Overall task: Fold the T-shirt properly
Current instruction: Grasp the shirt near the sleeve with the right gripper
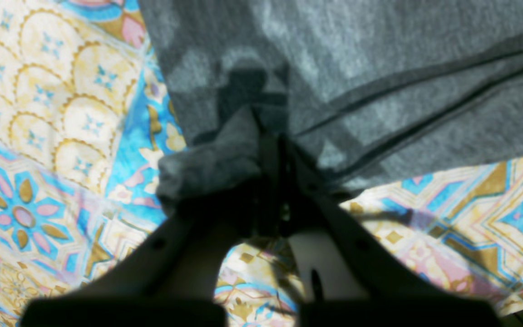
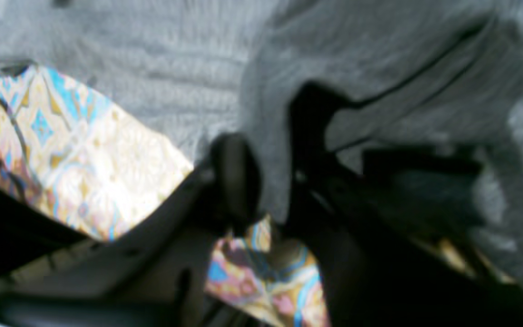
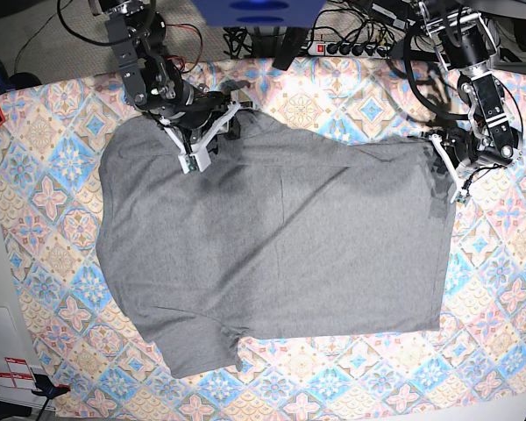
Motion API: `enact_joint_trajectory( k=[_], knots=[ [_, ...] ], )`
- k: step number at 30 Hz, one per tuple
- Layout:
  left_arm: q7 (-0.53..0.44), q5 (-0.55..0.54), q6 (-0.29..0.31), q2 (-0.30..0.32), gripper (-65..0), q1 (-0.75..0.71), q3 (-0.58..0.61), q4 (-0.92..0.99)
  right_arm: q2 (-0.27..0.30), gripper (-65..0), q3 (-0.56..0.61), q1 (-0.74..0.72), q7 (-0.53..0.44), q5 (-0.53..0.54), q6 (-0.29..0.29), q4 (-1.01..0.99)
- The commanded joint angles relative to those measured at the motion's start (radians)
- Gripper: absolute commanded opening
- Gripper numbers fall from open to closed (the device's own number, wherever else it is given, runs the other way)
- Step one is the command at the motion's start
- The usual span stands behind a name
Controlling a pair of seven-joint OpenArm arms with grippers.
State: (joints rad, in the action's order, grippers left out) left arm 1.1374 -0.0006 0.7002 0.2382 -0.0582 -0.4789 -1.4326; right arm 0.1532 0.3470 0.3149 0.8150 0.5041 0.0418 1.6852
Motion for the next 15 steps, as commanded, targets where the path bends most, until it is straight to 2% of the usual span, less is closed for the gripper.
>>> enact_joint_trajectory(
  k=[1, 6, 11, 15],
  knots=[
    [-0.006, -0.006, -0.002, 0.014, -64.5, 0.011, -0.002, -0.015, 0.003, -61.0, 0.001, -0.032, -0.018, 0.008, 0.005, 0.016],
    [-0.006, -0.006, -0.002, 0.014, -64.6, 0.010, -0.002, -0.015, 0.003, -62.3, 0.002, -0.052, -0.010, 0.008, 0.003, -0.003],
    [-0.006, -0.006, -0.002, 0.019, -64.6, 0.010, -0.002, -0.015, 0.003, -64.0, -0.007, -0.030, -0.012, 0.001, -0.001, 0.062],
    [-0.006, -0.006, -0.002, 0.022, -64.6, 0.011, -0.002, -0.015, 0.004, -64.1, -0.105, 0.036, -0.012, 0.001, -0.018, 0.152]
  ],
)
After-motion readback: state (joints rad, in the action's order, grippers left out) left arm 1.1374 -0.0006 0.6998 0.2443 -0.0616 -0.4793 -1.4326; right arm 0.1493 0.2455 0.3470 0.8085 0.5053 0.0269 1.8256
